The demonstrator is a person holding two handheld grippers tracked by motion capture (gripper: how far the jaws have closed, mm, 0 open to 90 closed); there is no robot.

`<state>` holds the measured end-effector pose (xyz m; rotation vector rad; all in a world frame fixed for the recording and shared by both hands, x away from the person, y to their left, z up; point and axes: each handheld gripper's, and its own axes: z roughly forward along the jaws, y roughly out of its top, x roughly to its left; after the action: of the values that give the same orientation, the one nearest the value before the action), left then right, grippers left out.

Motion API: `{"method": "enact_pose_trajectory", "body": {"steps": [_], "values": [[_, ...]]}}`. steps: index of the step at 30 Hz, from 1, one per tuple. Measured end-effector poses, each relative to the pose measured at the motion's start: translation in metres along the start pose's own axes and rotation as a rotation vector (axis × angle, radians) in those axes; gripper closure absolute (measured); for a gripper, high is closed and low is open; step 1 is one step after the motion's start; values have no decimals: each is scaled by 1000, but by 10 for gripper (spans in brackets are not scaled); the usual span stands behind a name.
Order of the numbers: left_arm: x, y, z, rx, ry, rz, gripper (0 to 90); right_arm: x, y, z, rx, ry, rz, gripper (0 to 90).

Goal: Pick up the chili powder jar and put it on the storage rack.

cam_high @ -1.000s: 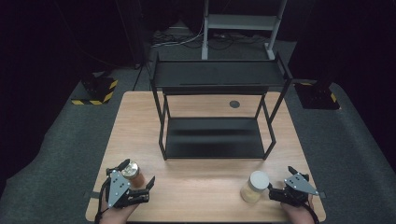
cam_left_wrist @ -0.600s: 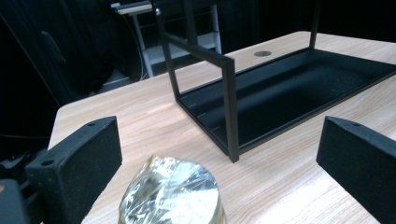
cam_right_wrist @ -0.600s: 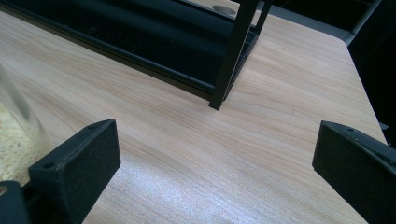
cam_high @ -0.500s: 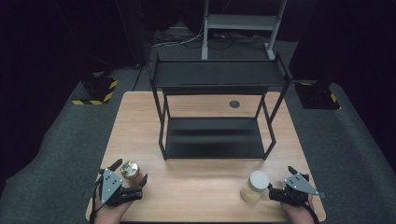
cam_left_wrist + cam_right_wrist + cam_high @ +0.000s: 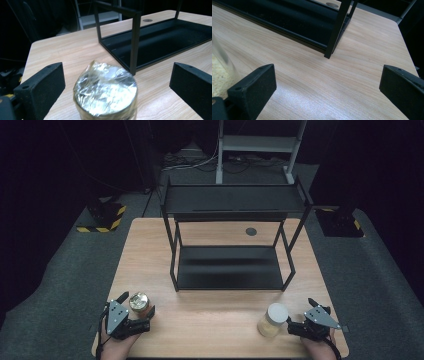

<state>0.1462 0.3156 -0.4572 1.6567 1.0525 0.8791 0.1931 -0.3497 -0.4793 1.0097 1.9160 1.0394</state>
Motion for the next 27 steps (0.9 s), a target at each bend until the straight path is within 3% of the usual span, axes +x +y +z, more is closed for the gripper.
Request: {"method": "enact_pose_trajectory", "body": {"steps": [9,15,27], "values": [[6,-8,6,14,-8,-31,16,0,0,0,1,-1,0,3],[12,-13,6,8,-16,-69,105,0,0,0,1,-1,0,3],[19,-20,5,7,-30,-81,262,1,0,0,0,-5,0,2]]}}
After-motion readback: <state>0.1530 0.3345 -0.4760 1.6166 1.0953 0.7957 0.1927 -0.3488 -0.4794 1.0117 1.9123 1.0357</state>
